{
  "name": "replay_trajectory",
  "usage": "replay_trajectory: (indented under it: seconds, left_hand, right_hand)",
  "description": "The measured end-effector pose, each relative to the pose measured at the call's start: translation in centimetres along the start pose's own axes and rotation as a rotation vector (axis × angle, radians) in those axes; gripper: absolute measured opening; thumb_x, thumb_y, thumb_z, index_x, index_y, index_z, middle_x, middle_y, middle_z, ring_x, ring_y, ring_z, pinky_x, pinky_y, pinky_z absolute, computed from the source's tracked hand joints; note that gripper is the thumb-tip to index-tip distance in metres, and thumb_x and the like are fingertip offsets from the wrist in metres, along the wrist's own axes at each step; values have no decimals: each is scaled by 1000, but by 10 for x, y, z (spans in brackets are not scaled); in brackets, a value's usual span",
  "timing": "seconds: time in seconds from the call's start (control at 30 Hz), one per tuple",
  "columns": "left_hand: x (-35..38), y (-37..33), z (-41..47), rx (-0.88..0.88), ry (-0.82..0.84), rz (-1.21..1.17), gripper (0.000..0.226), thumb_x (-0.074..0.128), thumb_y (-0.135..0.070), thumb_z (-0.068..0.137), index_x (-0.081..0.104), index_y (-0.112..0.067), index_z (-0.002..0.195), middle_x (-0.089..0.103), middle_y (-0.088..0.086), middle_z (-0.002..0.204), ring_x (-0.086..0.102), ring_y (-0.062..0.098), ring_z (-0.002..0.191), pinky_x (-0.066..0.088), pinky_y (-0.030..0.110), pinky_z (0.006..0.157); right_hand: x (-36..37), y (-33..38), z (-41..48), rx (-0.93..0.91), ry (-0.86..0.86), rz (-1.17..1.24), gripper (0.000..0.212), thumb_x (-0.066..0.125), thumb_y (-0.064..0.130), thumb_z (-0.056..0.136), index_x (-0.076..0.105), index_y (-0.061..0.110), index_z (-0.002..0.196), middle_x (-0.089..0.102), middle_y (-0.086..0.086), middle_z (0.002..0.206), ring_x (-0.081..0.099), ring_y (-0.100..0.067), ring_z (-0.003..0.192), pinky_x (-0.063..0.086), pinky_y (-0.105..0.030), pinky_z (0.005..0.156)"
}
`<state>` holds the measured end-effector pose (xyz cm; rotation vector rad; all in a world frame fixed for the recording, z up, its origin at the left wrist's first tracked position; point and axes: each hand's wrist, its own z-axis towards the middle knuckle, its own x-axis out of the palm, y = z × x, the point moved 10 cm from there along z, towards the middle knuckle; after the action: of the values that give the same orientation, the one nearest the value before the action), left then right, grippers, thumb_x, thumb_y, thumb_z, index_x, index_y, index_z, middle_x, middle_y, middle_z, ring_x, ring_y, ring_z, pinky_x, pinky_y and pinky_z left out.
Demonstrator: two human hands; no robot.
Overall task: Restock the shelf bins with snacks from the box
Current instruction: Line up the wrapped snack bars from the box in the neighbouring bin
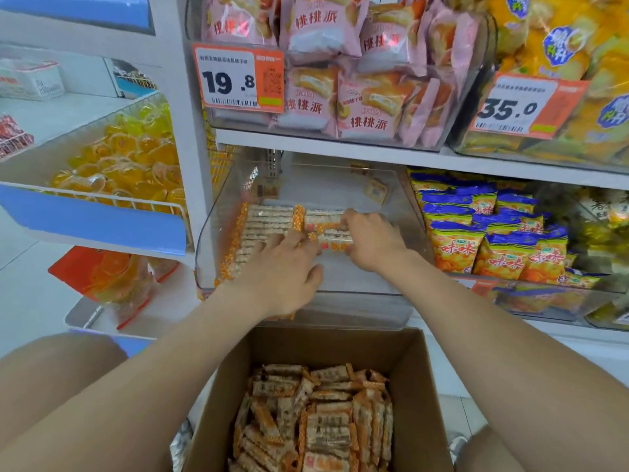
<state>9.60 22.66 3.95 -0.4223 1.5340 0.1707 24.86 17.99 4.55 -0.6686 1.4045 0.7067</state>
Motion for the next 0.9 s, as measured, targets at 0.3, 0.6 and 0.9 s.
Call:
replay_trajectory:
  seconds: [0.3,0.6,0.9]
  left_hand:
    - [0,-24,-9,319,51,-292,27,67,-68,88,71,-45,102,56,-26,110,41,8,112,30,48,103]
    - [1,-34,-12,440,31,-444,17,84,-36,86,83,-28,101,75,-16,96,67,2,91,53,34,88]
    - [0,-10,-13,184,8,-147,72,22,-84,87,67,-39,120,56,-13,123,49,18,116,42,48,103]
  right_hand:
    - [34,-4,48,73,27,112,49,77,21,82,60,23,127,65,-12,127,59,-40,120,56,-49,97]
    - [19,7,48,-32,-38,81,41,75,8,81,69,20,120,65,-11,123,62,-35,116,57,-44,94]
    - [21,-5,48,76,-56,13,56,84,32,86,62,12,133,54,-18,130,50,-39,126,52,-44,94]
